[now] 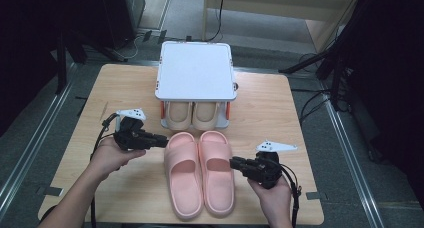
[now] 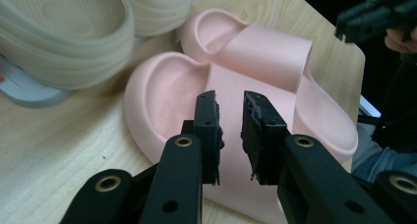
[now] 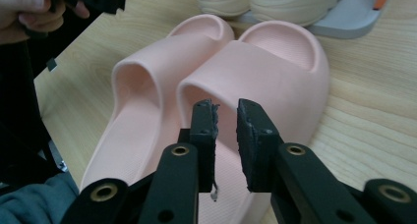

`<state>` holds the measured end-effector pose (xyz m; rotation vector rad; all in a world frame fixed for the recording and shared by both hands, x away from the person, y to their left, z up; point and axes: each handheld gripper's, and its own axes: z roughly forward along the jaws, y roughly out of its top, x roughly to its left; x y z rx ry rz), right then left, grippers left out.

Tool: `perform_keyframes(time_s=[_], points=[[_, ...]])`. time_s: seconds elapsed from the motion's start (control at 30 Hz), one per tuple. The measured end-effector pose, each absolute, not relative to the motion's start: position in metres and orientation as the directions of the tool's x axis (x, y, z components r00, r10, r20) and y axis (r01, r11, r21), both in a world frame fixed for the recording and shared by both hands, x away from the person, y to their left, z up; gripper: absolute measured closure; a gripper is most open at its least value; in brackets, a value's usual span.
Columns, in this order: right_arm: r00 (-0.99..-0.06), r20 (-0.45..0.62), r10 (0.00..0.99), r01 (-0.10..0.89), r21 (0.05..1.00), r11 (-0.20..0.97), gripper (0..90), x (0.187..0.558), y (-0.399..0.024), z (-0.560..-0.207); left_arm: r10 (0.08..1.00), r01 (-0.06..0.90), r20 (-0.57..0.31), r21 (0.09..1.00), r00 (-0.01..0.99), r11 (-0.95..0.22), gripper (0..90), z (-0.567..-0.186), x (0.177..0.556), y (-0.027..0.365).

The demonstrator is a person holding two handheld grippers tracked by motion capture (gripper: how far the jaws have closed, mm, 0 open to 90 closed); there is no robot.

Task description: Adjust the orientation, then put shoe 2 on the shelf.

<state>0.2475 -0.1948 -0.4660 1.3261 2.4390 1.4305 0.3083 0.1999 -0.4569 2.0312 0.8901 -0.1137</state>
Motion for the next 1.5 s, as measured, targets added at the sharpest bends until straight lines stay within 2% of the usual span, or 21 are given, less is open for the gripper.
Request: perform_keyframes(time_s=[0.3,0.4,0.57,0.67,1.03,1.5], points=[[-0.652,0.375,0.660,0.641,0.737,0.214,68.3,0.236,-0.177,-0.471,0.568,0.638,-0.392,0.693,0.723,-0.334,70.5,-0.443,0.313,0.206],[-0.648,0.336,0.684,0.622,0.751,0.220,61.6,0.233,-0.169,-0.471,0.575,0.643,-0.394,0.693,0.717,-0.326,69.2,-0.442,0.317,0.209],[-0.649,0.296,0.701,0.611,0.752,0.248,57.4,0.227,-0.155,-0.477,0.589,0.643,-0.384,0.695,0.711,-0.323,65.6,-0.441,0.320,0.212],[-0.644,0.312,0.699,0.604,0.768,0.213,59.0,0.220,-0.151,-0.480,0.593,0.644,-0.386,0.697,0.707,-0.314,64.4,-0.441,0.321,0.214],[-0.657,0.288,0.697,0.603,0.755,0.257,58.7,0.217,-0.125,-0.499,0.602,0.647,-0.383,0.698,0.700,-0.307,61.5,-0.444,0.322,0.217],[-0.607,0.265,0.749,0.626,0.740,0.245,47.7,0.226,-0.100,-0.512,0.613,0.641,-0.370,0.704,0.698,-0.304,62.0,-0.446,0.324,0.219]])
